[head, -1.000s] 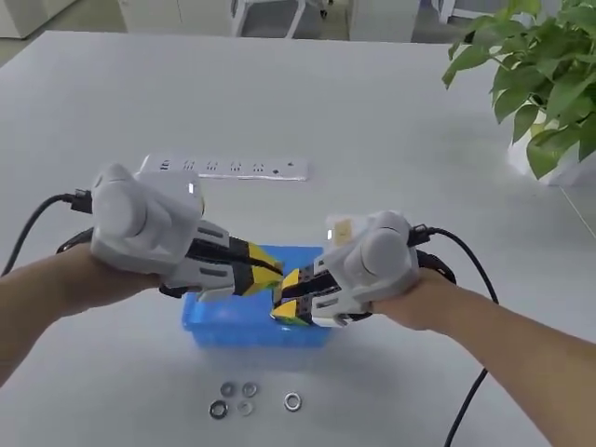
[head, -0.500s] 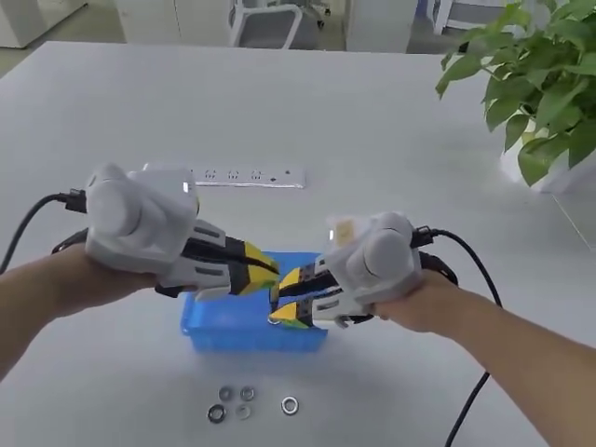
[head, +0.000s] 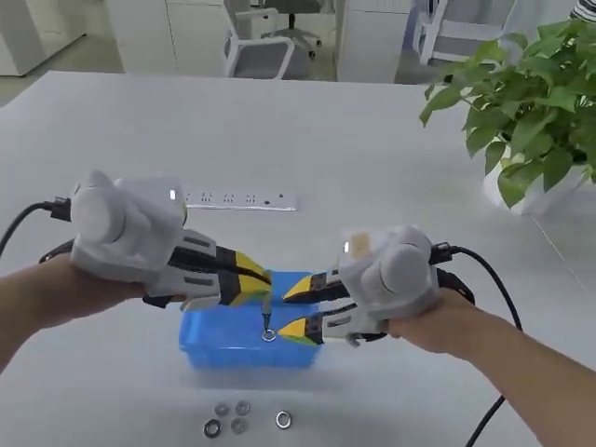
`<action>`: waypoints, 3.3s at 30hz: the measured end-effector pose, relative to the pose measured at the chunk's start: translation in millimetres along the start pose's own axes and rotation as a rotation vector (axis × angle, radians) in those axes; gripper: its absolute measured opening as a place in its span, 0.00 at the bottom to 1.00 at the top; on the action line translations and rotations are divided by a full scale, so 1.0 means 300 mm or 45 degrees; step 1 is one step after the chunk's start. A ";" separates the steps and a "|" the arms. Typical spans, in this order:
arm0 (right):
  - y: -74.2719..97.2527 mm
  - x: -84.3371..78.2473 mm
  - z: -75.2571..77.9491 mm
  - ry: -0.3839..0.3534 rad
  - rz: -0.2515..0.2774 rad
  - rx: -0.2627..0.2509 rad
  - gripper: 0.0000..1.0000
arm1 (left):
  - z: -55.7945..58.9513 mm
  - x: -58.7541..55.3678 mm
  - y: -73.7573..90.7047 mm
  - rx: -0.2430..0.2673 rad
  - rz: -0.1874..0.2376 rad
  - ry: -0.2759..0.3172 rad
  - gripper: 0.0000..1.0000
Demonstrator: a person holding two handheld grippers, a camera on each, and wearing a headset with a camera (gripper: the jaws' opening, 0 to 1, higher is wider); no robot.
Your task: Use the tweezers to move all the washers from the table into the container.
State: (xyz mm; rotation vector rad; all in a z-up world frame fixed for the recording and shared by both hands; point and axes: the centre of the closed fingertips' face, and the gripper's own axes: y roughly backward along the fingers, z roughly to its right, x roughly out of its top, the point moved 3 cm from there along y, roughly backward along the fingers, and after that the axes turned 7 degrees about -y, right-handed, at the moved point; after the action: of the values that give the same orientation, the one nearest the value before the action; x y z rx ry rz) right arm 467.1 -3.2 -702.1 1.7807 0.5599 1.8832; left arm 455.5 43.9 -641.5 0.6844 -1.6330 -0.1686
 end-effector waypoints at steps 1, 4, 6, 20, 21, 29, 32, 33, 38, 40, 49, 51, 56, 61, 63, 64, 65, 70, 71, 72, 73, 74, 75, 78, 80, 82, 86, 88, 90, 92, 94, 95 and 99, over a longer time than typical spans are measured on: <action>0.007 0.000 -0.002 0.001 -0.002 -0.009 0.27 | 0.004 0.005 0.003 -0.001 0.001 -0.003 0.06; 0.036 -0.001 -0.013 -0.022 -0.006 -0.032 0.30 | 0.019 0.017 0.012 -0.007 0.002 -0.015 0.06; 0.057 -0.003 -0.022 -0.022 -0.012 -0.052 0.32 | 0.029 0.023 0.019 -0.011 -0.001 -0.024 0.06; 0.144 -0.051 -0.085 -0.144 -0.040 -0.120 0.47 | 0.078 0.068 0.041 -0.028 0.022 -0.045 0.06; 0.146 -0.054 -0.089 -0.148 -0.044 -0.119 0.49 | 0.083 0.070 0.042 -0.031 0.025 -0.046 0.06; 0.169 -0.086 -0.128 -0.204 -0.064 -0.127 0.57 | 0.122 0.083 0.046 -0.056 0.040 -0.060 0.06; 0.174 -0.093 -0.141 -0.226 -0.066 -0.123 0.60 | 0.137 0.080 0.043 -0.072 0.043 -0.060 0.06; 0.175 -0.096 -0.146 -0.234 -0.064 -0.124 0.61 | 0.142 0.079 0.041 -0.076 0.046 -0.060 0.06; 0.178 -0.104 -0.166 -0.269 -0.056 -0.118 0.67 | 0.168 0.077 0.029 -0.100 0.060 -0.057 0.06; 0.178 -0.109 -0.177 -0.283 -0.052 -0.112 0.69 | 0.177 0.074 0.021 -0.109 0.061 -0.059 0.06; 0.172 -0.138 -0.208 -0.316 -0.068 -0.098 0.75 | 0.208 0.056 -0.003 -0.147 0.071 -0.055 0.06; 0.170 -0.141 -0.212 -0.321 -0.067 -0.099 0.77 | 0.211 0.053 -0.007 -0.152 0.073 -0.054 0.06; 0.165 -0.140 -0.215 -0.317 -0.052 -0.109 0.81 | 0.222 0.043 -0.018 -0.170 0.076 -0.052 0.06; 0.160 -0.134 -0.210 -0.325 -0.019 -0.131 0.88 | 0.235 0.035 -0.028 -0.188 0.085 -0.049 0.06; 0.156 -0.134 -0.211 -0.335 -0.014 -0.129 0.90 | 0.239 0.030 -0.033 -0.195 0.085 -0.047 0.06; 0.155 -0.135 -0.211 -0.337 -0.013 -0.132 0.91 | 0.241 0.028 -0.035 -0.199 0.085 -0.046 0.06; 0.153 -0.137 -0.209 -0.338 -0.012 -0.135 0.93 | 0.244 0.026 -0.037 -0.201 0.085 -0.047 0.06; 0.145 -0.138 -0.211 -0.354 0.006 -0.145 0.99 | 0.253 0.012 -0.046 -0.219 0.091 -0.041 0.06; 0.144 -0.139 -0.212 -0.357 0.006 -0.143 0.99 | 0.254 0.010 -0.047 -0.220 0.092 -0.037 0.06; 0.141 -0.141 -0.215 -0.353 0.006 -0.142 0.99 | 0.253 0.006 -0.048 -0.223 0.094 -0.026 0.06; 0.139 -0.143 -0.215 -0.353 0.006 -0.141 1.00 | 0.252 0.003 -0.049 -0.223 0.095 -0.026 0.06; 0.136 -0.144 -0.216 -0.358 0.006 -0.138 1.00 | 0.251 0.000 -0.050 -0.223 0.096 -0.025 0.06; 0.133 -0.148 -0.218 -0.366 0.000 -0.138 1.00 | 0.251 -0.003 -0.051 -0.225 0.096 -0.026 0.06; 0.124 -0.155 -0.222 -0.372 -0.008 -0.133 1.00 | 0.253 -0.013 -0.053 -0.227 0.095 -0.024 0.06; 0.120 -0.155 -0.225 -0.370 -0.007 -0.132 1.00 | 0.254 -0.019 -0.054 -0.228 0.099 -0.021 0.06; 0.114 -0.158 -0.229 -0.376 -0.013 -0.125 1.00 | 0.255 -0.027 -0.055 -0.228 0.101 -0.017 0.06; 0.107 -0.163 -0.235 -0.371 -0.026 -0.117 1.00 | 0.260 -0.043 -0.060 -0.237 0.097 -0.010 0.06; 0.107 -0.161 -0.234 -0.369 -0.020 -0.118 1.00 | 0.262 -0.050 -0.063 -0.240 0.095 -0.005 0.06; 0.106 -0.163 -0.233 -0.371 -0.021 -0.116 1.00 | 0.265 -0.057 -0.066 -0.243 0.091 0.002 0.06; 0.106 -0.165 -0.233 -0.370 -0.023 -0.115 1.00 | 0.268 -0.060 -0.070 -0.246 0.089 0.004 0.06; 0.105 -0.167 -0.234 -0.371 -0.023 -0.113 1.00 | 0.272 -0.063 -0.075 -0.251 0.089 0.007 0.06; 0.105 -0.170 -0.235 -0.372 -0.025 -0.112 0.99 | 0.274 -0.065 -0.078 -0.254 0.088 0.007 0.06; 0.106 -0.178 -0.239 -0.373 -0.032 -0.109 0.99 | 0.284 -0.071 -0.090 -0.267 0.085 0.015 0.06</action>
State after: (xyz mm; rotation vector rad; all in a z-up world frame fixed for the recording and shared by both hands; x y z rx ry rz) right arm 395.1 -58.2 -730.7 1.9362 0.3860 1.5653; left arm 384.9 9.9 -689.6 0.4696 -1.5981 -0.2828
